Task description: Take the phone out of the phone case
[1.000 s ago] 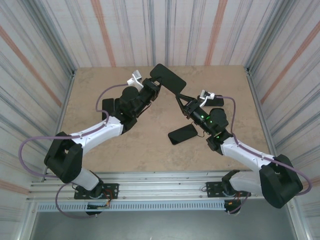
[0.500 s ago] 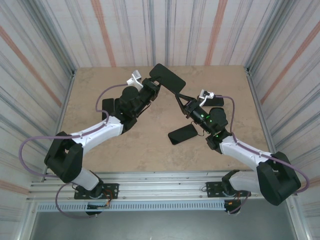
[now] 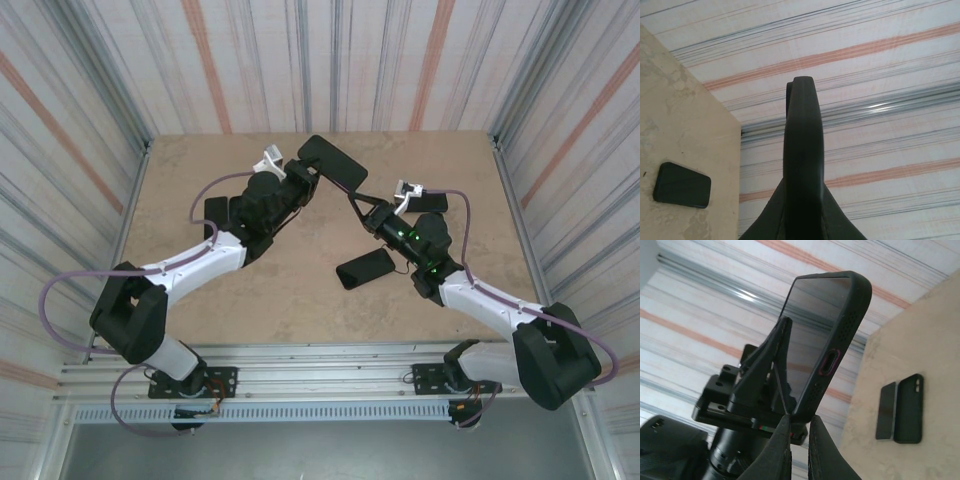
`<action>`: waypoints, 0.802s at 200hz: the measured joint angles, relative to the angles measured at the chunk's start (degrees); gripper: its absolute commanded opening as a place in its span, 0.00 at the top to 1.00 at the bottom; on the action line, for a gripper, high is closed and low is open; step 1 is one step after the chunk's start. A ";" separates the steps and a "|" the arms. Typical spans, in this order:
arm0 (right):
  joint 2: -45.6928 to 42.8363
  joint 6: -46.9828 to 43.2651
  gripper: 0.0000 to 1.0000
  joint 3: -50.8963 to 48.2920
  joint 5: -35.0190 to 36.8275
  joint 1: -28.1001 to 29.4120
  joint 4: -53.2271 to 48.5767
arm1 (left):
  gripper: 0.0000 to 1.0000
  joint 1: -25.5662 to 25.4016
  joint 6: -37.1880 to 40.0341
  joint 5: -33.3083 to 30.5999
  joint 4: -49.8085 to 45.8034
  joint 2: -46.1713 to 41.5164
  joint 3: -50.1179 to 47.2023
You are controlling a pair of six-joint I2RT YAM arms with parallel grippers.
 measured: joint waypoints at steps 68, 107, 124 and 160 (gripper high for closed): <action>3.37 -5.86 0.99 -0.42 0.20 -0.02 -11.93 | 1.00 -1.90 -2.73 4.37 3.02 -1.64 3.41; 0.70 -7.48 0.79 -1.05 -2.99 -0.44 -8.59 | 1.00 -1.09 -1.75 4.50 2.67 -1.79 3.41; -2.12 -8.39 0.71 -1.05 -4.59 -0.44 -6.21 | 1.00 -0.68 -1.11 4.28 2.67 -1.79 3.39; -7.96 -8.76 0.65 -1.05 -6.29 -0.39 -2.27 | 1.00 -0.20 -0.31 3.45 2.60 -1.84 2.62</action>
